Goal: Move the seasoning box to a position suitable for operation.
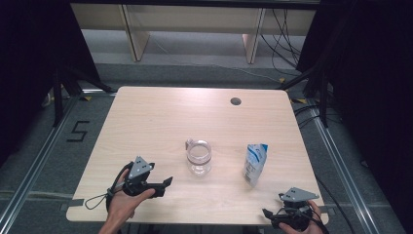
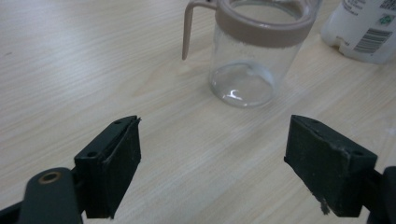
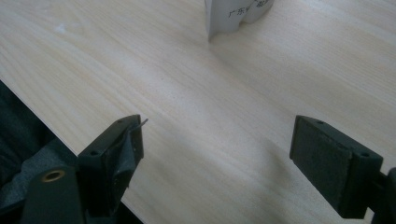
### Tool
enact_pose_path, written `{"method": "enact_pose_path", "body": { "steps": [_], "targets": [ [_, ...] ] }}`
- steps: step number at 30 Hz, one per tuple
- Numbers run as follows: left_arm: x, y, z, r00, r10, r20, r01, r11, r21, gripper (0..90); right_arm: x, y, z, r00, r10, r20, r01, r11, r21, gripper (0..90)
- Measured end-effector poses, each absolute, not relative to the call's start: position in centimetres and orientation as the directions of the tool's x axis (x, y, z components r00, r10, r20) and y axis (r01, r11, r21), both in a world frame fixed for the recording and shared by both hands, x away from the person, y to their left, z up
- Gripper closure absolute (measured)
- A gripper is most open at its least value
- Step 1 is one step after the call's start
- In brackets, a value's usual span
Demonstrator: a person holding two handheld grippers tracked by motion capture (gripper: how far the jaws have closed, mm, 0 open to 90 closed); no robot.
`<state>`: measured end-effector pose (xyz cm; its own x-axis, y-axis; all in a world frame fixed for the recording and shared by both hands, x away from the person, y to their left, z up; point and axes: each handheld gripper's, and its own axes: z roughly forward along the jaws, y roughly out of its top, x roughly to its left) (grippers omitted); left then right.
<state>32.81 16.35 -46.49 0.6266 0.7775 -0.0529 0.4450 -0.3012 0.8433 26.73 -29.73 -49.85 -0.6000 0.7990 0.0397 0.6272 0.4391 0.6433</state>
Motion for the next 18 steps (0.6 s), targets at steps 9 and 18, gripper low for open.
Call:
{"method": "enact_pose_path", "body": {
  "steps": [9,18],
  "targets": [
    [34.7,15.3,-45.1,0.643,0.764,-0.054,0.427,-0.299,0.853,29.2,26.9,-29.8,-49.9,-0.615,0.789,0.015,0.599,0.454,0.66,19.4],
    [36.5,14.5,-43.7,0.638,0.769,-0.042,0.405,-0.288,0.868,52.4,26.9,-29.8,-49.9,-0.614,0.789,0.008,0.594,0.455,0.663,19.3]
  ]
}}
